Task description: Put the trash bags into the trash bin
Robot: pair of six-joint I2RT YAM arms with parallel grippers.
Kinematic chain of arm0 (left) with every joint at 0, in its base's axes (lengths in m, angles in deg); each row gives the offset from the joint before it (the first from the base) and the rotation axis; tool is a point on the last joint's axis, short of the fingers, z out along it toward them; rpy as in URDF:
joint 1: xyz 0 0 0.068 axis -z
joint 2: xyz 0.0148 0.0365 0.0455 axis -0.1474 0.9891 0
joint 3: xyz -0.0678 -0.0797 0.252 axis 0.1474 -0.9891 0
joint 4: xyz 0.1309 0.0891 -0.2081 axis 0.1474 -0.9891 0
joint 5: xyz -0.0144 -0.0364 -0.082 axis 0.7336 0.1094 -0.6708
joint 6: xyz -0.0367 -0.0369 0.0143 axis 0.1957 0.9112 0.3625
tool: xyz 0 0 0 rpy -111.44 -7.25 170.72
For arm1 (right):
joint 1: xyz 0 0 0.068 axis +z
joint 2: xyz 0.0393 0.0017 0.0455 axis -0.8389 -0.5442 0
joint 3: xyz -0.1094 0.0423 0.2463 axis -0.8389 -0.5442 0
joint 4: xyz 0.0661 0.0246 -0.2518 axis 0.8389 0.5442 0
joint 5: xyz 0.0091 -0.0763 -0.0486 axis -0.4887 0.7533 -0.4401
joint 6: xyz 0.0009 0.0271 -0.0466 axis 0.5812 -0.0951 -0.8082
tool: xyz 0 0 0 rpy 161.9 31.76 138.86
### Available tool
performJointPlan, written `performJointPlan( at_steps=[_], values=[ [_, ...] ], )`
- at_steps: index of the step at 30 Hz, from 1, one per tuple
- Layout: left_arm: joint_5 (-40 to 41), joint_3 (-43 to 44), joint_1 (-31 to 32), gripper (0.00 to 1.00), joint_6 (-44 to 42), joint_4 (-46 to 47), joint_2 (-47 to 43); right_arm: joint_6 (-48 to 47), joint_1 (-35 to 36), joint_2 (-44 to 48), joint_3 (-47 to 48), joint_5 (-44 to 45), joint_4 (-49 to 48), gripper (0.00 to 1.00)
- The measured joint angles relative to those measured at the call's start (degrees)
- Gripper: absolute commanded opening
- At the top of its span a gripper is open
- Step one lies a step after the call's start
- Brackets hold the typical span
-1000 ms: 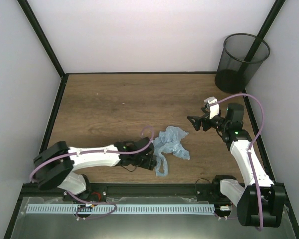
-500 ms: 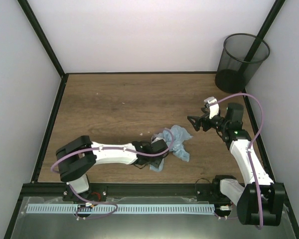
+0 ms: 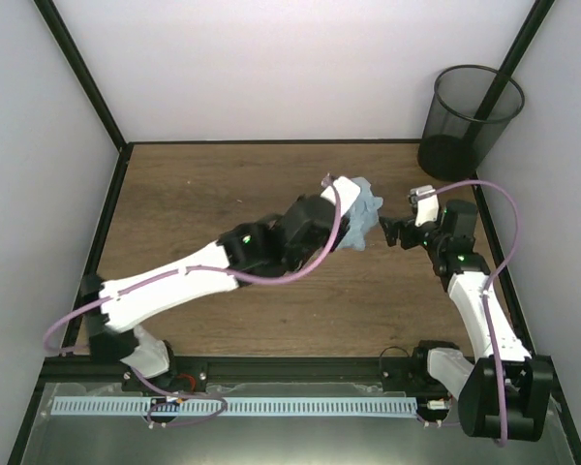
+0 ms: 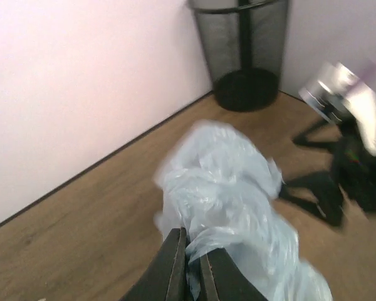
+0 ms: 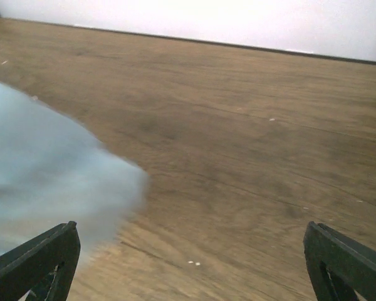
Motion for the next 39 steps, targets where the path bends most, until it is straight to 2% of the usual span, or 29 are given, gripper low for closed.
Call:
performJointPlan(
  at_steps=[2,6,9,11,13,17,18,19,20,21,23,26,32,36,39],
  values=[
    [-0.3,-4.4,2.9,0.04,-2.2,1.3,-5.0,0.6,-1.0,1.2,0.0,2.1,-0.4,1.0],
    [-5.4,-22.3,6.1,0.04,-1.4,3.1,-10.5,0.9,-1.9,3.8,0.0,2.4,-1.5,1.0],
    [-8.5,-35.7,8.7,0.04,1.3,1.6,-6.3,0.9,-1.9,4.5,-0.1,1.2,-2.3,1.0],
    [-9.9,-41.5,11.9,0.04,3.4,-1.4,-3.3,0.9,-1.9,4.4,-0.3,0.1,-2.3,1.0],
    [-10.9,-44.9,14.8,0.04,5.7,-5.4,-2.8,0.9,-1.9,3.7,-0.3,-1.2,-2.3,1.0],
    [-10.3,-45.0,15.1,0.05,10.4,-6.7,-8.4,0.9,-1.9,2.3,-0.3,-3.3,-1.9,1.0],
    [-9.9,-44.9,15.0,0.13,11.7,-6.3,-10.6,0.8,-1.9,2.2,-0.3,-3.7,-1.8,1.0],
    [-9.7,-44.9,15.0,0.32,12.9,-5.9,-12.5,0.7,-1.9,2.2,-0.4,-4.2,-1.8,1.0],
    [-9.6,-44.9,15.0,0.6,14.1,-5.4,-14.2,0.7,-1.9,2.2,-0.4,-4.7,-1.8,1.0],
    [-9.5,-44.9,15.0,0.71,14.6,-5.1,-15.4,0.5,-1.9,2.2,-0.4,-5.2,-1.8,1.0],
    [-9.9,-45.3,15.0,0.83,16.5,-4.2,-17.4,-0.4,-1.9,2.2,-0.4,-7.3,-1.5,0.97],
    [-10.9,-46.7,15.0,0.9,18.9,-3.8,-20.7,-3.7,-1.9,2.4,-0.3,-12.1,-0.2,0.9],
    [-13.5,-51.7,15.0,0.92,23.5,-1.8,-29.0,-16.5,-1.9,0.1,4.2,-19.3,8.1,0.84],
    [-15.7,-57.5,15.0,0.93,26.7,1.5,-33.1,-26.1,-1.9,-5.0,10.6,-20.6,15.2,0.83],
    [-15.8,-60.4,15.0,0.93,29.2,3.3,-32.4,-31.9,-1.8,-8.7,14.0,-20.4,19.1,0.83]
  ],
)
